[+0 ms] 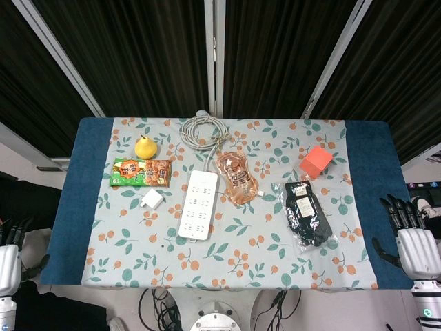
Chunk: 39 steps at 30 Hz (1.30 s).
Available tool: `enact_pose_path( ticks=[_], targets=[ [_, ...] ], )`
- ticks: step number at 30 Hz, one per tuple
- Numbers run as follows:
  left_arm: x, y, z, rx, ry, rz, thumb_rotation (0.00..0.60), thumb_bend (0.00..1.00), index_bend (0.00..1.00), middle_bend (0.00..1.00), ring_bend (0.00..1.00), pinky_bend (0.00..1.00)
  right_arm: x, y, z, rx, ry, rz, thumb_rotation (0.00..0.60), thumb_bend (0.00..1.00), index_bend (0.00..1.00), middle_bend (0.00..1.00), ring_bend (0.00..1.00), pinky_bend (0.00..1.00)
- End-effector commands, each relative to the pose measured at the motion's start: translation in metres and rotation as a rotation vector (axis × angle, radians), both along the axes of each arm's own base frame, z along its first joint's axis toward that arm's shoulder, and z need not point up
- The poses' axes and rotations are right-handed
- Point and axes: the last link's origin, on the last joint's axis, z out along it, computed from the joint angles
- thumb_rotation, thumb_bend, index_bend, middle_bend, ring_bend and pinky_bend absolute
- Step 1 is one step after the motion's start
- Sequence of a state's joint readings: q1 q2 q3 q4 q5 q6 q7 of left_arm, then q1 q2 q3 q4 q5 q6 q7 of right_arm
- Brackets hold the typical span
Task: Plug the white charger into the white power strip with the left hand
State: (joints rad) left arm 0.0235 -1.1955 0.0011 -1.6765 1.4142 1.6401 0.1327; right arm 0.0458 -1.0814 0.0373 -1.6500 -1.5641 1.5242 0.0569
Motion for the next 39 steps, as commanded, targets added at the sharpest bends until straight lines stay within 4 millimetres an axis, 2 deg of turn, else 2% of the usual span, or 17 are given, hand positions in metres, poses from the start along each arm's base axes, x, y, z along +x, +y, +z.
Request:
enact_pose_path(
  ticks=[1,7,10,16,20,25,32,39],
  targets=[
    [0.000,0.000,-0.002,-0.009,-0.007,0.002,0.600,0.19,0.15,0.17,0.05,0.02,0.001,0.000,0.000,0.002,-0.003,0.004,0.600,0.27,0.00,0.00,0.00,0.00],
    [0.003,0.003,-0.002,-0.015,-0.008,-0.025,0.600,0.19,0.15,0.17,0.05,0.02,0.002,0.001,0.000,0.008,-0.009,0.017,0.600,0.28,0.00,0.00,0.00,0.00],
    [0.012,0.016,-0.003,-0.037,-0.007,-0.081,0.600,0.18,0.15,0.17,0.05,0.02,0.003,0.001,0.002,0.000,-0.013,0.028,0.600,0.28,0.00,0.00,0.00,0.00],
    [0.049,0.069,-0.023,-0.192,-0.043,-0.277,0.600,0.19,0.17,0.18,0.05,0.02,0.007,-0.003,0.005,-0.007,-0.018,0.059,0.600,0.27,0.00,0.00,0.00,0.00],
    [0.076,0.114,-0.049,-0.336,-0.088,-0.371,0.600,0.29,0.21,0.21,0.05,0.02,0.009,-0.005,0.004,-0.001,-0.022,0.066,0.600,0.27,0.00,0.00,0.00,0.00],
    [0.101,0.160,-0.081,-0.493,-0.073,-0.400,0.600,0.39,0.21,0.21,0.05,0.02,0.007,-0.007,0.003,0.003,-0.027,0.059,0.600,0.27,0.00,0.00,0.00,0.00],
    [0.123,0.196,-0.117,-0.614,-0.103,-0.400,0.600,0.45,0.21,0.21,0.05,0.02,0.002,-0.009,0.003,0.002,-0.033,0.032,0.600,0.27,0.00,0.00,0.00,0.00],
    [0.125,0.210,-0.139,-0.676,-0.130,-0.349,0.600,0.44,0.21,0.21,0.05,0.02,-0.004,-0.011,0.003,0.002,-0.040,0.011,0.600,0.27,0.00,0.00,0.00,0.00]
  ],
)
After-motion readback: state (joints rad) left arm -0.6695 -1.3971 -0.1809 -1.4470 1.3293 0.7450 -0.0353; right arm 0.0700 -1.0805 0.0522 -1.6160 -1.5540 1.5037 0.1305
